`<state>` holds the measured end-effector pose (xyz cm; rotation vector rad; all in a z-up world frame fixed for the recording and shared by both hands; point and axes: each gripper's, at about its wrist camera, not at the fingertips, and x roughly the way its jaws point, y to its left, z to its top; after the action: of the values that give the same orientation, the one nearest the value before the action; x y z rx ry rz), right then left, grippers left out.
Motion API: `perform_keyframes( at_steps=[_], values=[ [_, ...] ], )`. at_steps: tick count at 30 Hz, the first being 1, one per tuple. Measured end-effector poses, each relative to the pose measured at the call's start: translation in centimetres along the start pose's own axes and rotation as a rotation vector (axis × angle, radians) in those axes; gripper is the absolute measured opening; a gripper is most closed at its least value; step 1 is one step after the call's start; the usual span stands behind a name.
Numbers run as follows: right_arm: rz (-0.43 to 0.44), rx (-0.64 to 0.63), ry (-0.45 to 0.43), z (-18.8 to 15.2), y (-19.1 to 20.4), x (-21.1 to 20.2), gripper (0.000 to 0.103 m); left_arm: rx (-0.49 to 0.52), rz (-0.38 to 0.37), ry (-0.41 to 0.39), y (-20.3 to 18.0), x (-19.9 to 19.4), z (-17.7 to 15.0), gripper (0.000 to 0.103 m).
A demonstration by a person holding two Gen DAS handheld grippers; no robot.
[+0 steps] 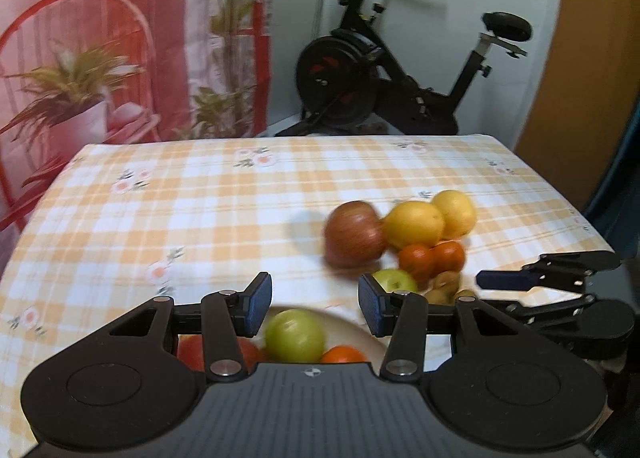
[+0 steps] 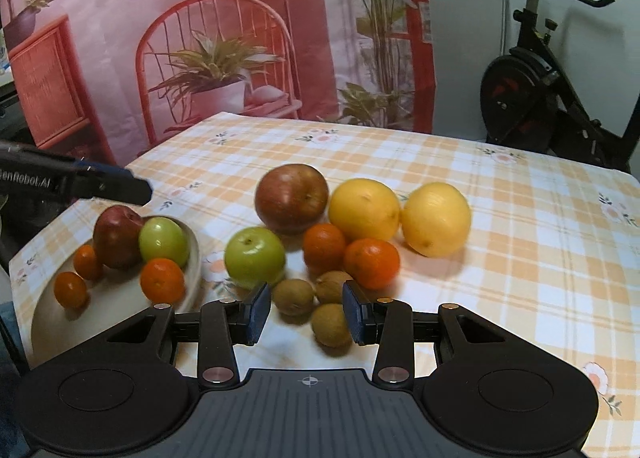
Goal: Organize fruits
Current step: 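Move both grippers back to the fruit pile, then grasp the green apple with the left gripper while the right grasps a small brown fruit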
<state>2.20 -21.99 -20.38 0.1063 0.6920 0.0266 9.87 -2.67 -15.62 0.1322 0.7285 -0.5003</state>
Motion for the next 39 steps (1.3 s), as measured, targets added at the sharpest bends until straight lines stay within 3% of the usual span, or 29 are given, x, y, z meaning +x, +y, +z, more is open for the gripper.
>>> perform_keyframes(
  at_steps=[5,15,39],
  values=[
    [-0.011,0.023,0.015,-0.6,-0.8,0.6,0.037,0.035,-0.04,0.016,-1.8,1.7,0.4,0.05],
    [0.007,0.039,0.032,-1.2,-1.4,1.5,0.029,0.009,-0.102,0.08,-3.3,5.3,0.8,0.051],
    [0.016,0.065,0.034,-1.6,-2.0,1.6,0.027,0.022,-0.104,0.134,-4.2,7.5,0.7,0.051]
  ],
)
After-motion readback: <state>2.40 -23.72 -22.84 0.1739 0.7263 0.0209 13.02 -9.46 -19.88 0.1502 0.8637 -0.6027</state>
